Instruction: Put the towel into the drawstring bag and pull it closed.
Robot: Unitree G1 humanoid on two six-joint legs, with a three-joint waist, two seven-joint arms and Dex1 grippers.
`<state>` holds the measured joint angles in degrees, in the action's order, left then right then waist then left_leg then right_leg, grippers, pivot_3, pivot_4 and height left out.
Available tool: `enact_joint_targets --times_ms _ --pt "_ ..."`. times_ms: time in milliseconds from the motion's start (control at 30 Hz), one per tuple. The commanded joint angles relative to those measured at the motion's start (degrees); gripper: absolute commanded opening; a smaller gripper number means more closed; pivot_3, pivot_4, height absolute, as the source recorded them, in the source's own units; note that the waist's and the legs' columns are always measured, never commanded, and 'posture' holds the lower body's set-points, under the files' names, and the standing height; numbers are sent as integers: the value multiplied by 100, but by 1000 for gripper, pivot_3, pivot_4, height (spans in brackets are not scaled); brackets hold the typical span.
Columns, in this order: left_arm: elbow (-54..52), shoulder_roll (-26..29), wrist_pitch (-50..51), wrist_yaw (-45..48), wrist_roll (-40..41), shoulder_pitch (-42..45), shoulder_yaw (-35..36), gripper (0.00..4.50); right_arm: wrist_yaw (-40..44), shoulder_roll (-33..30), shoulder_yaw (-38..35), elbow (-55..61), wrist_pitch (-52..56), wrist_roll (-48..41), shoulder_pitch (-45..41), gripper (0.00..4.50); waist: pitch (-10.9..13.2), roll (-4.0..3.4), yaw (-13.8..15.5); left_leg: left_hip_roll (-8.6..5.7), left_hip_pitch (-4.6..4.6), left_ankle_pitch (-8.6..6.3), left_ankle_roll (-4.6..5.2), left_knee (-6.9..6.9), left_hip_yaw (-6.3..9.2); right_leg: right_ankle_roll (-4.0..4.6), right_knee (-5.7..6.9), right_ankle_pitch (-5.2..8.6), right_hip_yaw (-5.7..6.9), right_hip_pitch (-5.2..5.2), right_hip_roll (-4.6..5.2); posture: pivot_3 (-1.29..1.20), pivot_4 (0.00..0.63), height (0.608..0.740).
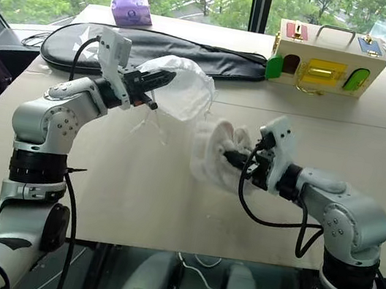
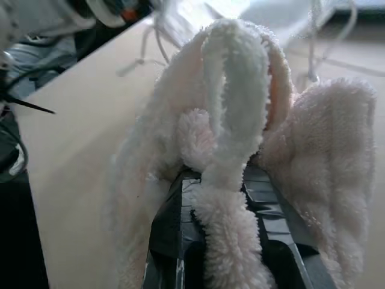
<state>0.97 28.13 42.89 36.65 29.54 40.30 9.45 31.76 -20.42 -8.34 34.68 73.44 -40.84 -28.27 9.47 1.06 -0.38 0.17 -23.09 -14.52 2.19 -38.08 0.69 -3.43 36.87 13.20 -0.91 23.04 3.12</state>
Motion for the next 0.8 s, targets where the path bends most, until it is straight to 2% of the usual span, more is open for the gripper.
enact_joint_targets --times_ms 33,133,233,333,400,533,667,800 --pt "-98 59 144 212 172 79 -62 0 -432 392 120 -167 -220 -21 -315 11 1 -1 -33 0 0 0 0 0 -1 0 1 0 -1 2 0 0 150 740" --pt "-208 89 320 381 338 51 -85 0 -668 550 553 -522 -664 385 -400 11 1 -1 -56 0 -13 0 -1 1 -10 0 11 0 -10 23 0 0 150 740" --pt "-278 58 460 430 464 57 -83 0 -775 560 879 -804 -947 651 -413 11 1 -1 -55 0 -63 4 -7 -13 -8 0 29 -1 -9 75 -1 0 150 740" --pt "-348 4 562 433 549 54 -101 0 -804 358 1333 -1032 -1104 1001 -381 11 2 -2 -43 -2 -73 17 -28 -14 -9 0 26 -1 -8 82 1 0 150 740" --pt "-381 -24 597 425 582 52 -128 0 -916 475 1340 -1175 -1220 1084 -417 11 2 -2 -44 -2 -74 16 -26 -13 -11 0 21 -1 -9 81 2 0 150 740" --pt "-653 -156 817 409 768 -83 -201 0 -1521 1301 886 -1585 -1379 1013 -577 11 2 -2 -56 -1 -72 8 -13 -13 -8 0 25 -1 -9 81 0 0 150 740" --pt "-962 -232 985 378 896 -304 -289 0 -2283 2373 -156 -1987 -1377 530 -699 11 3 -3 -54 2 -70 18 -30 -10 -7 0 33 -1 -9 84 -1 0 150 740" --pt "-950 -289 999 353 906 -343 -404 0 -2909 3163 -954 -2177 -1277 -177 -860 11 5 -6 -32 0 -72 21 -35 -10 -6 1 35 -2 -9 85 3 0 150 740"
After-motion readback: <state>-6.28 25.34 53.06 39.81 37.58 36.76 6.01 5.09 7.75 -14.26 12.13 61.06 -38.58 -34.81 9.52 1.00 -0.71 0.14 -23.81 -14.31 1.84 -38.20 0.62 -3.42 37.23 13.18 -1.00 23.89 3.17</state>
